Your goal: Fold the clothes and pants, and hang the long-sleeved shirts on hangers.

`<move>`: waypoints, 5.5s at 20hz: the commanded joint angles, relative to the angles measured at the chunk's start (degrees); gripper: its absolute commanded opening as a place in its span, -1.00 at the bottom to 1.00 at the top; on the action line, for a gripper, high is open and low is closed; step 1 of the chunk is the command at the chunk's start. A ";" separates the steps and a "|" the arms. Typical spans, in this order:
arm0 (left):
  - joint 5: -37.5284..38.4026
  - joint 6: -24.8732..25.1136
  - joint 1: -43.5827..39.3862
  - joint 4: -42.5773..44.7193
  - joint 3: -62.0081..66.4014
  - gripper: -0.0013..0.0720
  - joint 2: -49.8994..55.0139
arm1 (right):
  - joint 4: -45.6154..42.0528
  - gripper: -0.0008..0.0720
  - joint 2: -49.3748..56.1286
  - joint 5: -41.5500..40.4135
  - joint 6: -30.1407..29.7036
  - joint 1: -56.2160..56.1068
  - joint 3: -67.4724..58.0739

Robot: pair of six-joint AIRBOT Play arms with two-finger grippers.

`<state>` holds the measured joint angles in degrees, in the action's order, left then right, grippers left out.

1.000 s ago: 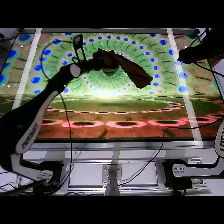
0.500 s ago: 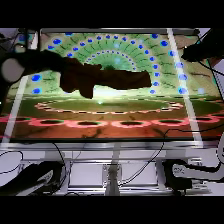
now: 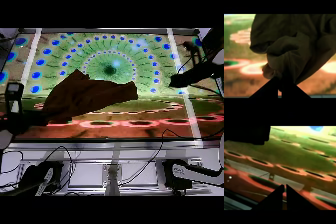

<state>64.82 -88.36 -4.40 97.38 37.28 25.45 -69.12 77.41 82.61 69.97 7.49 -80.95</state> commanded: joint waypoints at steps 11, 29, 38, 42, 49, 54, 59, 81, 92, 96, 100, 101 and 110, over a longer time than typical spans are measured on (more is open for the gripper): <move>-7.63 -8.28 1.03 -0.55 -8.68 -0.90 -3.76 | 23.15 0.53 7.43 -28.98 5.70 -8.15 25.57; -15.93 -11.30 1.05 -0.52 -8.66 -0.90 -3.78 | 23.80 -0.95 19.41 -31.87 9.68 -13.55 8.74; -62.82 -34.53 4.70 -0.35 -5.88 -0.91 -6.10 | 12.37 -0.95 -1.36 -23.80 6.32 -3.52 -9.70; -66.05 -44.50 8.81 -0.35 -3.13 -0.91 -9.88 | 7.78 -0.95 -18.08 -22.51 2.23 2.25 -11.56; -47.63 -48.85 3.52 -0.50 -2.95 -0.91 -22.91 | 3.91 -0.95 -41.70 -16.15 1.01 2.84 -11.56; -47.17 -48.87 1.88 -0.50 -0.63 -0.91 -29.64 | 3.98 -0.95 -50.69 -11.43 6.19 2.84 -11.54; -38.49 -43.21 1.81 -0.57 6.45 -0.91 -18.49 | 4.04 -0.95 -49.51 4.98 13.35 2.84 -4.74; -48.81 -6.47 -13.18 -14.36 14.78 0.95 41.64 | 17.07 0.51 -17.53 -60.59 13.53 2.91 38.14; 5.51 -5.05 -9.79 -3.58 16.44 0.73 40.70 | -6.43 0.53 -17.59 -38.58 12.87 22.75 23.80; -2.16 -3.43 -9.79 -19.04 8.41 0.74 39.80 | -7.45 0.53 -16.48 -37.05 12.92 31.45 23.87; -9.57 1.79 -9.81 -31.45 -2.51 0.73 38.12 | -7.45 0.53 -14.43 -37.03 12.92 33.22 23.89; -10.58 1.86 -9.81 -32.76 -4.28 0.73 38.10 | -7.41 0.53 -13.81 -36.85 12.90 33.16 23.89; -16.85 5.25 -10.32 -40.52 -7.89 0.35 38.51 | -7.04 0.52 -10.01 -33.57 9.16 33.18 24.06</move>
<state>50.50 -84.51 -14.44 59.92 30.00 63.72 -76.31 66.39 47.46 81.19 40.60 -56.95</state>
